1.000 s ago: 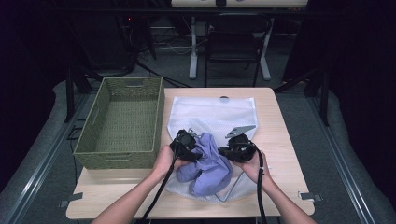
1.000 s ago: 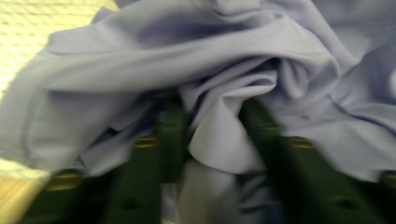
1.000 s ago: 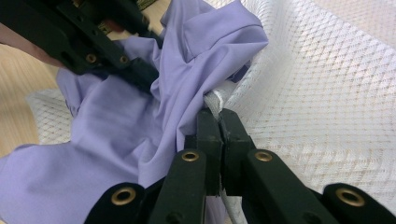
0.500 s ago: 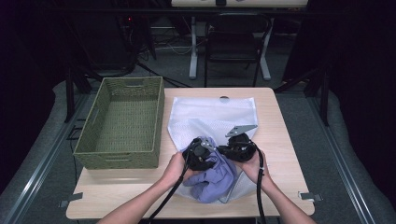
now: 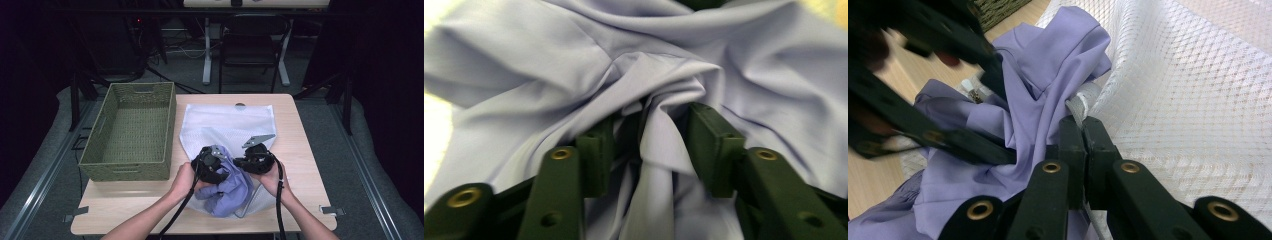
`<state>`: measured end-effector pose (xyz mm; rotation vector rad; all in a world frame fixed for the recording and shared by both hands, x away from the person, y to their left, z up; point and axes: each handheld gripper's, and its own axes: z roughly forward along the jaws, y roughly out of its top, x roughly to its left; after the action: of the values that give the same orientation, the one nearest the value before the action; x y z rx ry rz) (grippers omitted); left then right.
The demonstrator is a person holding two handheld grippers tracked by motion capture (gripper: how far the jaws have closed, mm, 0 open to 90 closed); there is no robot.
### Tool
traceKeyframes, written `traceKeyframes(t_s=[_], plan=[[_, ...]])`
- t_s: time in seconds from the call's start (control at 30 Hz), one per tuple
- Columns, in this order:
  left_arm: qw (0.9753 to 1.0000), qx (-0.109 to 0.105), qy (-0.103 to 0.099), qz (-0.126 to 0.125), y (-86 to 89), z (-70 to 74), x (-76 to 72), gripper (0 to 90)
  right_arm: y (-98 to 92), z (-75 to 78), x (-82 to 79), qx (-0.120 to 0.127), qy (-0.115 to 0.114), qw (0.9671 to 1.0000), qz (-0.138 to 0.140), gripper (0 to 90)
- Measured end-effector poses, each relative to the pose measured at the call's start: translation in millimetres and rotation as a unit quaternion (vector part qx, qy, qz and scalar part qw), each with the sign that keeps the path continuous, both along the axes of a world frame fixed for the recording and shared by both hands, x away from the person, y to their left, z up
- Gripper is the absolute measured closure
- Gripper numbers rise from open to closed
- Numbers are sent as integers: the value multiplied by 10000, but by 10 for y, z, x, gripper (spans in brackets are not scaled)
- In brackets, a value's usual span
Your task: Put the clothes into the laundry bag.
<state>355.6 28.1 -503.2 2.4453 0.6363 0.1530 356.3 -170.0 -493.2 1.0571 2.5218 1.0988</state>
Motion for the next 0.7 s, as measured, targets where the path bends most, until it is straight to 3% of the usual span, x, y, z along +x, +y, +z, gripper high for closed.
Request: traceKeyframes(t_s=[0.2, 0.3, 0.37, 0.47, 0.57, 0.63, 0.7], plan=[[9988, -207, -338, 301, 170, 238, 6, 371, 17, -5, 4, -22, 4, 10000, -10, 889], [9980, -155, -467, 404, 169, 228, 64, 320, 25, -3, 3, -26, 3, 10000, 12, 889], [9982, -85, -416, 418, 138, 163, 127, 315, 32, -6, 5, -23, 15, 10000, 17, 889], [9992, -58, -200, 341, 104, 25, 226, 420, 43, -12, 5, -27, 22, 10000, 50, 889], [9997, -130, -24, 192, 92, -78, 266, 658, 43, -15, 8, -24, 13, 10000, 62, 889], [9998, -108, -47, 157, 75, -108, 249, 813, 40, -18, 11, -41, 24, 10000, 47, 889], [9998, -68, -108, 125, 57, -113, 226, 871, 39, -18, 13, -45, 12, 10000, 34, 889]])
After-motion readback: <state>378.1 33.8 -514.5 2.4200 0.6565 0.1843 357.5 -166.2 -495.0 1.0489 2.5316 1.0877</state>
